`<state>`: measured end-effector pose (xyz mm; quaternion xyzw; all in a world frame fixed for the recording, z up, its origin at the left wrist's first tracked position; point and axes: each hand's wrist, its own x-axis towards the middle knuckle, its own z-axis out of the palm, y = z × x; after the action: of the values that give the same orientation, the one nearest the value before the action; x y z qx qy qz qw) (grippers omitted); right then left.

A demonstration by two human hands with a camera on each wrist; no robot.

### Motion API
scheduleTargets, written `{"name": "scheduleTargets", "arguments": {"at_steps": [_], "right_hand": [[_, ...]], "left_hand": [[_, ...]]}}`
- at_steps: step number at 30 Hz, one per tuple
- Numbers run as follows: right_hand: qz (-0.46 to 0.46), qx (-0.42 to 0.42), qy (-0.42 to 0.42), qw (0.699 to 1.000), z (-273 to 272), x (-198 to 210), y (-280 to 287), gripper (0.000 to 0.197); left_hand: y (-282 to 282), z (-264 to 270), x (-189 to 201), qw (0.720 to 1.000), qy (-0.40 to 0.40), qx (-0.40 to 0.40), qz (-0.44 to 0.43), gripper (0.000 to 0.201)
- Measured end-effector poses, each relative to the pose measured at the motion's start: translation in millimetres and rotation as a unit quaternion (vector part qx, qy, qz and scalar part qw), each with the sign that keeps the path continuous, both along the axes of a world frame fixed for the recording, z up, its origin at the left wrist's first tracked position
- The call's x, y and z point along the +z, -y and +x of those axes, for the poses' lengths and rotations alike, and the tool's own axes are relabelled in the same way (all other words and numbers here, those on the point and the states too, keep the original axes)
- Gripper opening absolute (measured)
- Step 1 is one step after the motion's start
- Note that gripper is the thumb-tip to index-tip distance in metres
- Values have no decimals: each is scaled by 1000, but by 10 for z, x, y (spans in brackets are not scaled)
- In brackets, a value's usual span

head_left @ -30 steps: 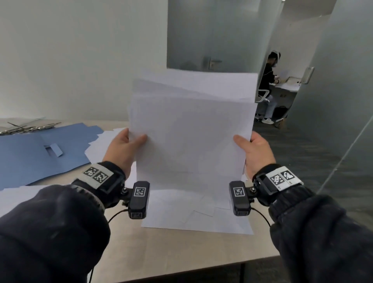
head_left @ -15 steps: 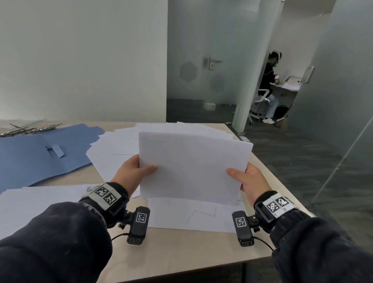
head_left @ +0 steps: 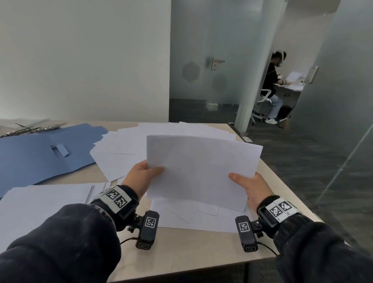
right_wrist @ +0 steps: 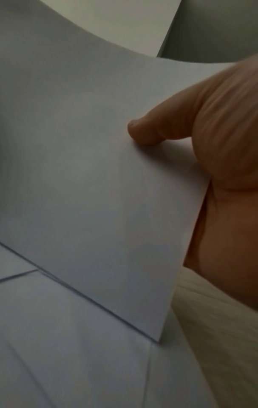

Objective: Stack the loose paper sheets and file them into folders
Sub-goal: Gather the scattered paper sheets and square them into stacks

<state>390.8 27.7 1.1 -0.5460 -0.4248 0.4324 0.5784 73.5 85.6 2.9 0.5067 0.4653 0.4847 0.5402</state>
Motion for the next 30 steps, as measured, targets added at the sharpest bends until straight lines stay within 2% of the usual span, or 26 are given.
{"name": "scheduleTargets", "arguments": {"at_steps": [9,12,15,19,25,30], "right_hand": [[6,51,33,998,-527,166,-193,18],[-33,56,102,993,-891,150,-367,32],[-76,97,170,978,-1355,151,-459,21],[-93,155,191,965,-2004,107,-523,15],[-98,243,145,954,-2929,20,-622,24],[-88,249,210,941,-3400,-32,-777,34]], "left_hand": [[197,-660,208,994,10,106,6,15],[390,-977,238,992,12,128,-5,14],[604,-1356,260,987,4,158,-20,15],[909,-1934,266,973,11,230,-37,15],[1426,-2660,191,939,32,335,-69,17],[1833,-3086,126,922,-12,374,-97,32]]}}
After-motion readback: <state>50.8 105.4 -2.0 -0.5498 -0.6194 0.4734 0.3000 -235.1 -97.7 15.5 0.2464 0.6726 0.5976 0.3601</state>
